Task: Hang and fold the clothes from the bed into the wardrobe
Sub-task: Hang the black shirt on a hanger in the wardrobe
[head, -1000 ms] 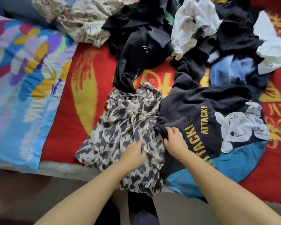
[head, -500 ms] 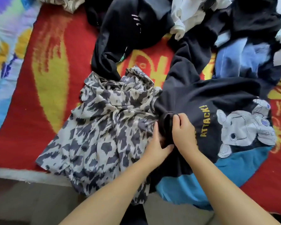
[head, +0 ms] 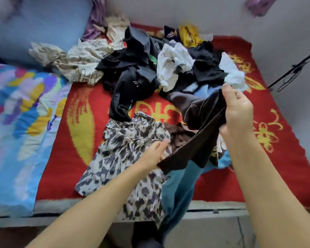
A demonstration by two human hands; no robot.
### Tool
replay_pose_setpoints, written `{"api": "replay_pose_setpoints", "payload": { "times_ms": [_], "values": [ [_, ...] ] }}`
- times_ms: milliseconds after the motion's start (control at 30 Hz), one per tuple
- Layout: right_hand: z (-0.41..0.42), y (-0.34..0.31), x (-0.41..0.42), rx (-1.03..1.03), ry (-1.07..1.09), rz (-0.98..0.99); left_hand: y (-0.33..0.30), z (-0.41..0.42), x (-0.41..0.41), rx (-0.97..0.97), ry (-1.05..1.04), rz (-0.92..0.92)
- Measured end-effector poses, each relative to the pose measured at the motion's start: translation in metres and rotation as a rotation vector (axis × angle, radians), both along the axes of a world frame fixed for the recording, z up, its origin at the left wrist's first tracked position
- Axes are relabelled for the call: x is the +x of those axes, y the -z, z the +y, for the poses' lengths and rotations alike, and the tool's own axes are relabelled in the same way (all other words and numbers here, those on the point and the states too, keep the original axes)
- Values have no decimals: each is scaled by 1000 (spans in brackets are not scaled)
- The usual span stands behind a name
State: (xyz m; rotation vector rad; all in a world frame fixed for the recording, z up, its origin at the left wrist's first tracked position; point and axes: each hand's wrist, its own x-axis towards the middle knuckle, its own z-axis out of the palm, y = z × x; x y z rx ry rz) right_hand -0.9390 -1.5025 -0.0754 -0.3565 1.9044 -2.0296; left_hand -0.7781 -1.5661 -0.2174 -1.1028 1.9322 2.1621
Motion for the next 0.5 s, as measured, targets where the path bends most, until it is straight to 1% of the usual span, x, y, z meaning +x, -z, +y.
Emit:
{"api": "replay_pose_setpoints", "payload": {
  "times_ms": [33, 67, 100, 167, 200, 233, 267, 300, 333, 367, 400, 467, 500],
  "values": [
    [2, -4, 6, -4, 3, -12, -5, -1, 5, -44, 65, -62],
    [7, -11, 19, -13, 16, -26, -18, 2, 15, -138, 193, -133],
    [13, -17, 36, -40, 24, -46, -30, 8, 26, -216, 324, -174],
    [20, -29, 69, -91, 37, -90, -50, 21, 45, -410, 519, -239],
    [23, -34, 82, -96, 37, -105, -58, 25, 54, -539, 576, -297],
    [26, -39, 92, -100, 39, -115, -62, 26, 64, -671, 586, -371],
    [30, -44, 101, -108, 38, -119, -67, 26, 77, -781, 554, -434],
    [34, -51, 108, -106, 35, -114, -71, 25, 91, -822, 475, -466],
    [39, -58, 113, -97, 29, -99, -72, 23, 106, -793, 352, -459],
    [44, -65, 117, -93, 18, -80, -74, 19, 119, -694, 185, -415],
    [49, -71, 118, -86, -4, -52, -77, 14, 131, -546, -11, -337],
    [59, -82, 117, -76, -88, 16, -94, 8, 149, -228, -395, -112],
    [64, -87, 117, -56, -158, 83, -106, 9, 155, -134, -559, 8]
  ]
}}
